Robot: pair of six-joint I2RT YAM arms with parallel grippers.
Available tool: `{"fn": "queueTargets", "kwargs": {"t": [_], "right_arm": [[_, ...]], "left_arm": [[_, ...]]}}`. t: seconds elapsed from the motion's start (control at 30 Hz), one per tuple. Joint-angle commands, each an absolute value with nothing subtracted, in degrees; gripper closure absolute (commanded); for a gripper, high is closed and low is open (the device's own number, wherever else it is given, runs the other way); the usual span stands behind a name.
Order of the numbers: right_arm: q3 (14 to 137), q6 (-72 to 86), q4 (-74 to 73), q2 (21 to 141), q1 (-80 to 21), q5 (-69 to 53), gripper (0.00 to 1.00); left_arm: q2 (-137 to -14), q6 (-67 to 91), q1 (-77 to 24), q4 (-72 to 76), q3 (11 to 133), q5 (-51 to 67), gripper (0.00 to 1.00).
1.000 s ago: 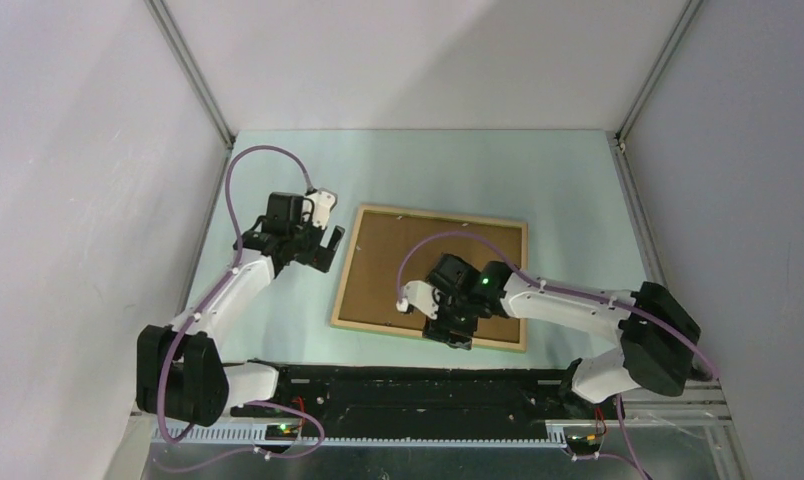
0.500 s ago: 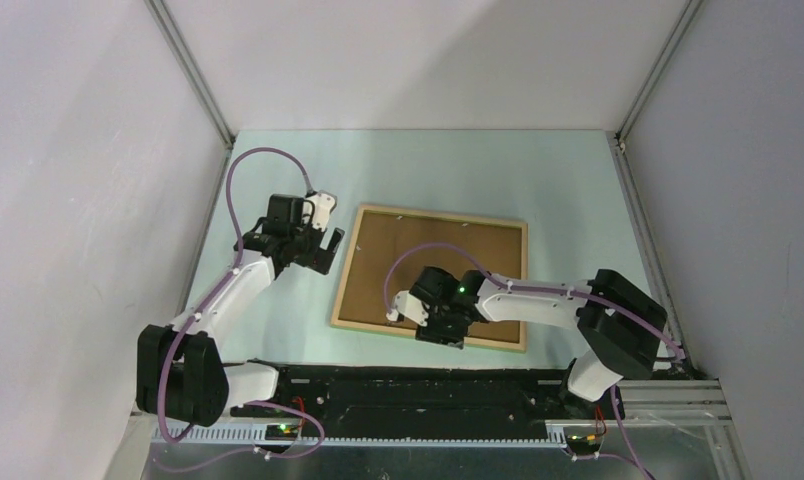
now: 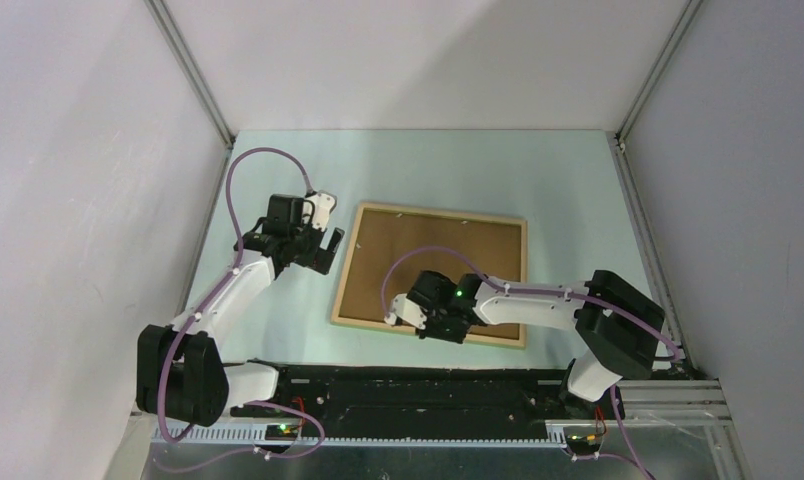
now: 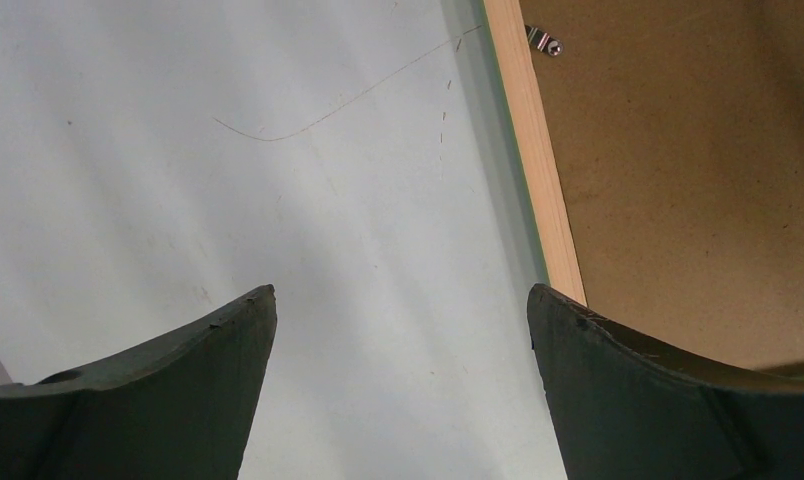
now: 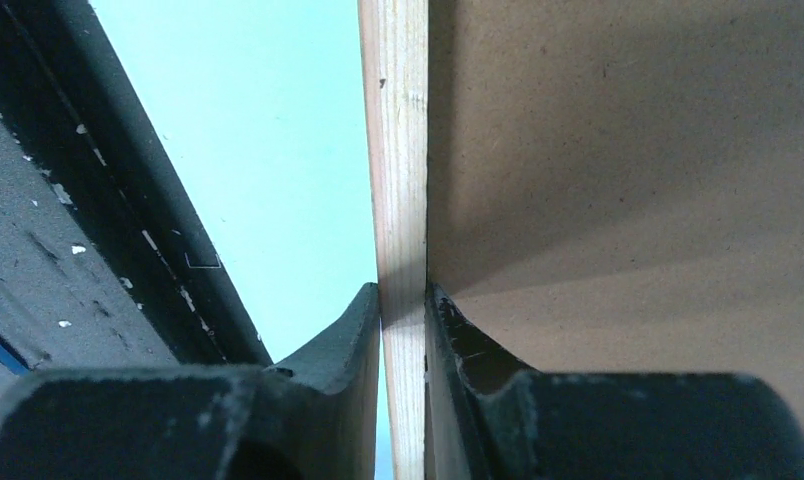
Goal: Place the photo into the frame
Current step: Turn over the photo frame at the center of the board.
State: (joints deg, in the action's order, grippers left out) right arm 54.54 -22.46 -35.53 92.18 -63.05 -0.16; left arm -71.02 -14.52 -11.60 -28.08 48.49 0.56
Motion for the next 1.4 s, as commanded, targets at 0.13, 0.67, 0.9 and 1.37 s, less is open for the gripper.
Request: {"fn": "queueTargets", "kwargs": {"t": [0.13, 0.67, 0.9, 1.37], "right_arm": [[54.2, -25.0, -32.1, 93.3, -56.8, 2.1, 0.88], [57.1, -33.2, -33.7, 91.6, -47.4, -6.8, 1.00], [61.0, -34.1, -39.4, 90.2, -46.1, -9.3, 1.00], [70.5, -34.3, -50.4, 87.2, -43.7, -13.6, 1.00]], "left_arm": [[-68.8, -15.4, -11.3, -28.0, 48.8, 0.3, 0.00], [-53.7, -24.1, -12.5, -29.3, 44.3, 5.2, 0.00], [-49.1, -26.4, -21.0, -30.6, 44.9, 2.6, 0.00], [-47.0, -37.1, -41.7, -31.0, 47.1, -8.6, 0.00]]}}
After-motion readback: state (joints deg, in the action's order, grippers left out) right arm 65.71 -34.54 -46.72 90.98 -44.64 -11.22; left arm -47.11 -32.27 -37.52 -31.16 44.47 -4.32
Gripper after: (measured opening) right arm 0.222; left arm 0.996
